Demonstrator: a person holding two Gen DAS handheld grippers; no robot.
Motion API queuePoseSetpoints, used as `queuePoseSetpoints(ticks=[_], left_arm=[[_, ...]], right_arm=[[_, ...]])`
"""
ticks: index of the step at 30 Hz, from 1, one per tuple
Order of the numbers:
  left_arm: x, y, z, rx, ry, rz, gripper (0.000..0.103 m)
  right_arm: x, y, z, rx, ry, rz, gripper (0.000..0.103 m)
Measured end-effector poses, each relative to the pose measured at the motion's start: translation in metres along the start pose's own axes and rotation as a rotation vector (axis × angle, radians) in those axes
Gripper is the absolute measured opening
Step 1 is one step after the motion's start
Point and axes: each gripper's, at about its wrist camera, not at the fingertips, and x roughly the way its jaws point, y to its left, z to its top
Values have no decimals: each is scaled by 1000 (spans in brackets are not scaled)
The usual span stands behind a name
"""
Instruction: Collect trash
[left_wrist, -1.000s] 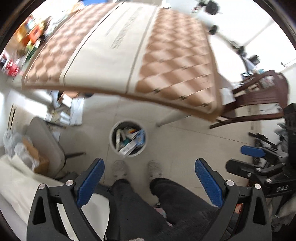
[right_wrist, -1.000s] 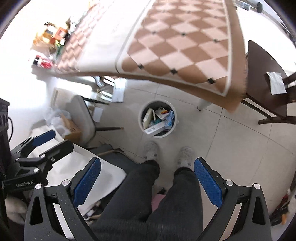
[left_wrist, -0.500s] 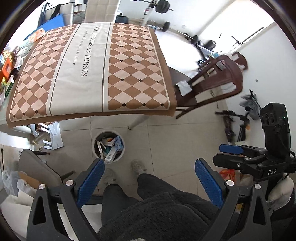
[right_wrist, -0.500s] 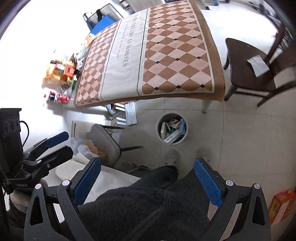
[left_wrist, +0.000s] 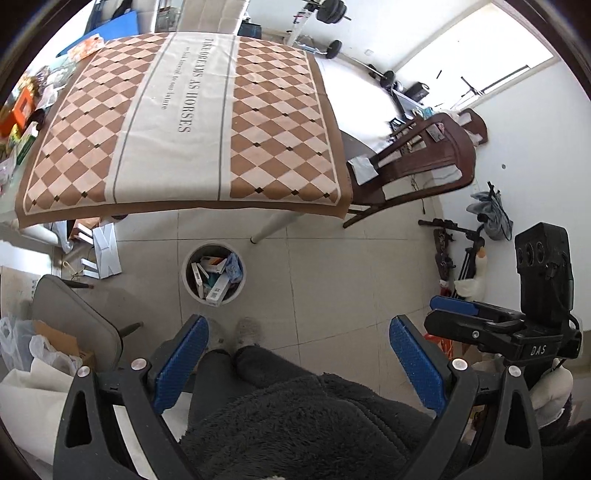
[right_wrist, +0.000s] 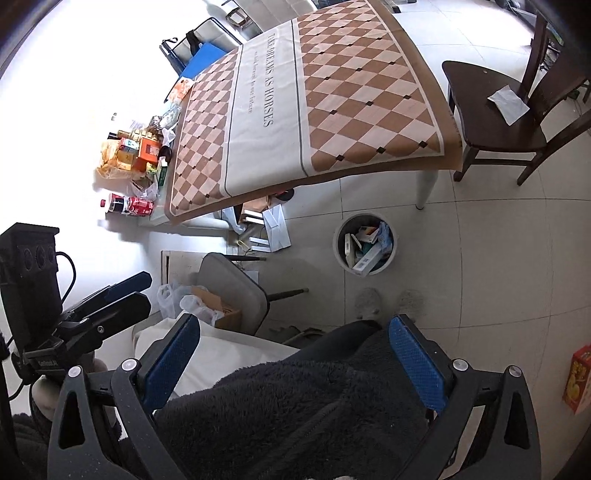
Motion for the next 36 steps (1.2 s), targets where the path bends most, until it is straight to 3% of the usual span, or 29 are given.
queuePoseSetpoints(ticks=[16, 36], left_arm=[[-11, 8, -10, -58, -45, 21, 103], [-24, -6, -19, -20, -83, 47, 103]], right_arm=[[9, 15, 18, -98, 40, 6, 103], [-10, 19, 4, -147, 44, 17, 103]])
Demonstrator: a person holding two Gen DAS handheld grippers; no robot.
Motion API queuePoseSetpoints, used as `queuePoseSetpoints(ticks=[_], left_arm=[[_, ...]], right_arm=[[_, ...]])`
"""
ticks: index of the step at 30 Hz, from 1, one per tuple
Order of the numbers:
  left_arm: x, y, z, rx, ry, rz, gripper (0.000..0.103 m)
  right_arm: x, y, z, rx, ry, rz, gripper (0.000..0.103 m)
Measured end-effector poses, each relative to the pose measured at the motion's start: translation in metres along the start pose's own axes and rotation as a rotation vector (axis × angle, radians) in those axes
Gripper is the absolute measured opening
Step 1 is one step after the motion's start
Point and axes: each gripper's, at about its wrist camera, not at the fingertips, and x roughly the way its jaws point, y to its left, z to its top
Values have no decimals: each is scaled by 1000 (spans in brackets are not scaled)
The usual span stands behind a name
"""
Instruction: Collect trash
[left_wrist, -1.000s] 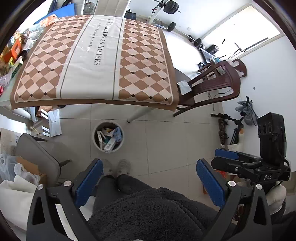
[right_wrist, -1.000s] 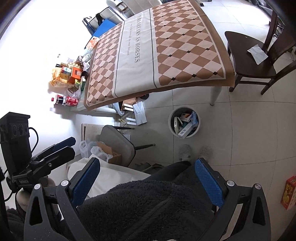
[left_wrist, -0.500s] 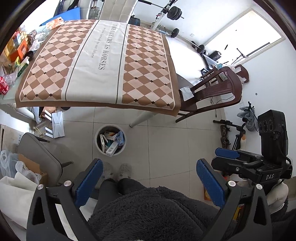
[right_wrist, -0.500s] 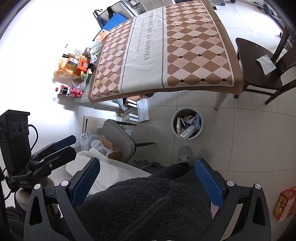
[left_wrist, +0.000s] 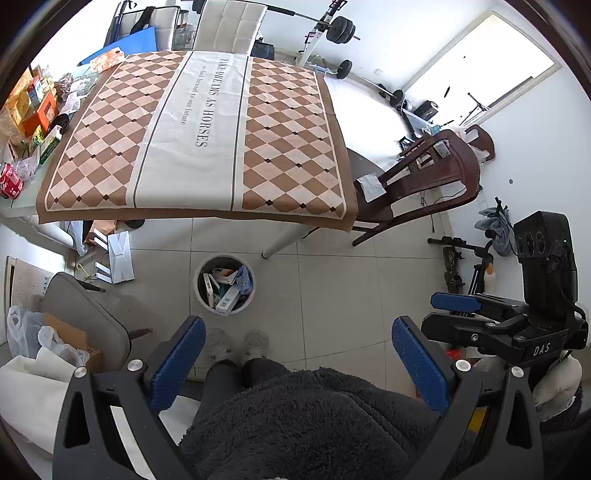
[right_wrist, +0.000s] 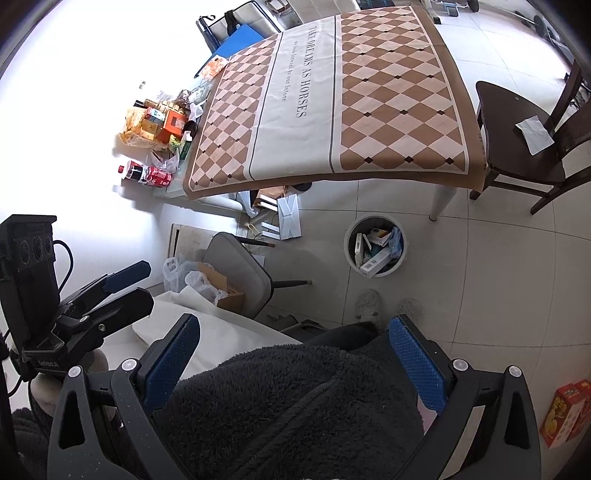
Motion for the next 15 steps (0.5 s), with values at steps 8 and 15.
queuePoseSetpoints(ticks=[8, 15], left_arm=[[-5, -4, -5, 8, 2, -6, 103], [-4, -5, -6, 10, 3, -6, 103]], right_arm=[[-1, 0, -2, 1, 0, 2, 103], [-4, -3, -2, -7, 3, 1, 103]])
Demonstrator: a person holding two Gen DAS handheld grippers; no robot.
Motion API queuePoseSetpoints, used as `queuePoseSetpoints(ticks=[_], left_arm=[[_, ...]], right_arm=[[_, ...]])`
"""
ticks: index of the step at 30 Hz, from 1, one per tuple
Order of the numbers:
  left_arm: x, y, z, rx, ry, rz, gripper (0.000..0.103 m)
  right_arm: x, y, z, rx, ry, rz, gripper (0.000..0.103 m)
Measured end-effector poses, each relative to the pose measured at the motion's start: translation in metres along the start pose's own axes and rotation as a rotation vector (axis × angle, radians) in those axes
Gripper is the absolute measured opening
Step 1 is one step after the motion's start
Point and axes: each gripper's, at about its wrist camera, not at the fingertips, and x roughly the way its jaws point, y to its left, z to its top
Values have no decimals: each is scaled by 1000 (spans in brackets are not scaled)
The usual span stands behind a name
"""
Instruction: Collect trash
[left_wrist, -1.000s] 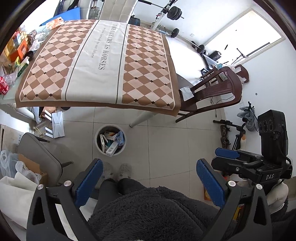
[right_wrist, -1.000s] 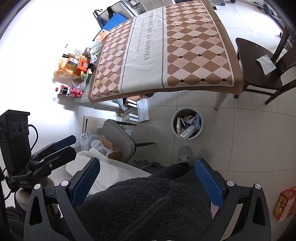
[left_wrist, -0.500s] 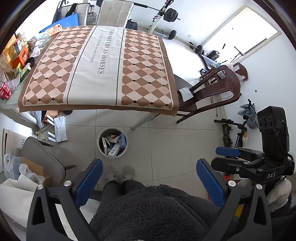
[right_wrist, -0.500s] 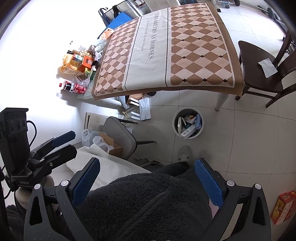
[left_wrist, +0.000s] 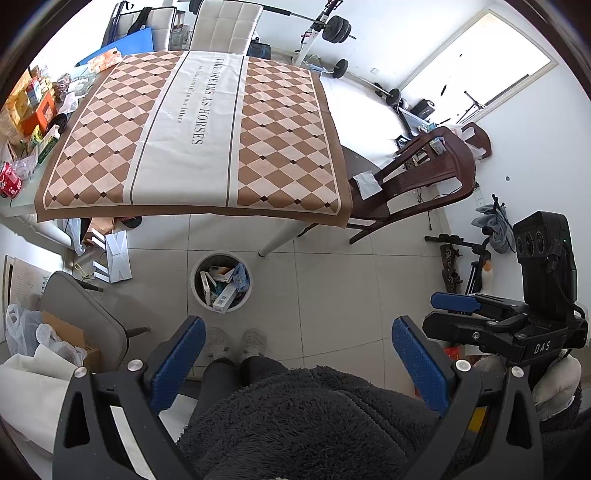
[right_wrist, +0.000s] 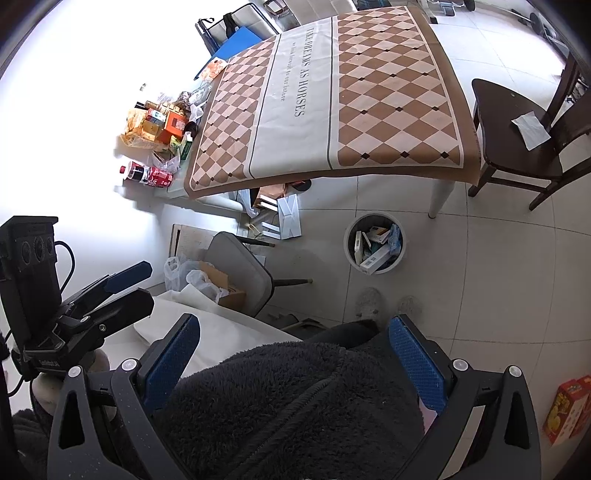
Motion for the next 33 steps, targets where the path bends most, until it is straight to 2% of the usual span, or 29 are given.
queuePoseSetpoints(ticks=[33], left_arm=[[-2, 2, -4, 10, 5, -7, 103]], right_arm=[[-1, -2, -2, -2, 5, 2, 103]])
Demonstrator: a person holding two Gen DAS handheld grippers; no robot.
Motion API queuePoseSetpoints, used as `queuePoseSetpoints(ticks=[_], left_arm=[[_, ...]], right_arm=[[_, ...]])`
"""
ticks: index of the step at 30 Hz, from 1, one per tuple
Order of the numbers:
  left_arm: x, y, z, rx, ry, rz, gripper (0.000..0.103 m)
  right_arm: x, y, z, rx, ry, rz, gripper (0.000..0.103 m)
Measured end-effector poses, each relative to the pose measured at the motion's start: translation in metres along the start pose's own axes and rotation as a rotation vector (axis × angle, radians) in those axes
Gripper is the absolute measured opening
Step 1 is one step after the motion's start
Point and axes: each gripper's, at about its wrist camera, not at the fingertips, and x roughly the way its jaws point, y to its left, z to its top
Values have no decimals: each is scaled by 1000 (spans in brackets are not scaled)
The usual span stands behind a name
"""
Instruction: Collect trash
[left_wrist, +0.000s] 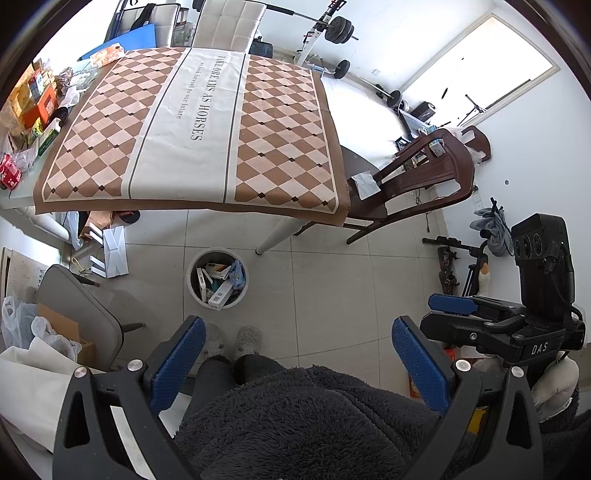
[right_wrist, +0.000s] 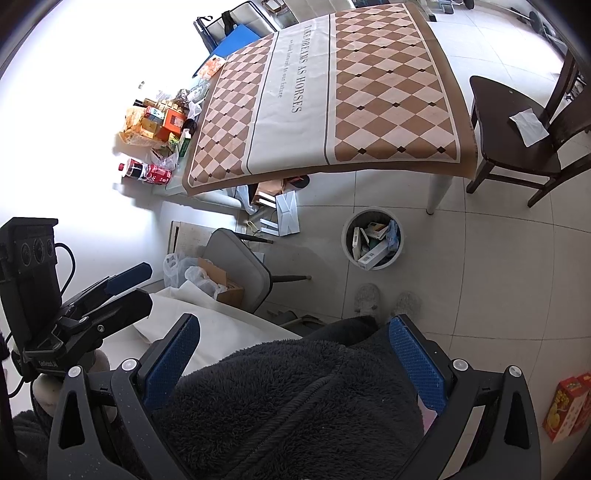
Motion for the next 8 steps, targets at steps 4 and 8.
queuePoseSetpoints(ticks=[4, 8], left_arm=[[0, 1, 0, -1, 1, -1, 103], [-2, -4, -3, 0, 0, 3, 103]], right_arm=[[1, 1, 1, 4, -1, 0, 103], [0, 0, -2, 1, -1, 2, 103]])
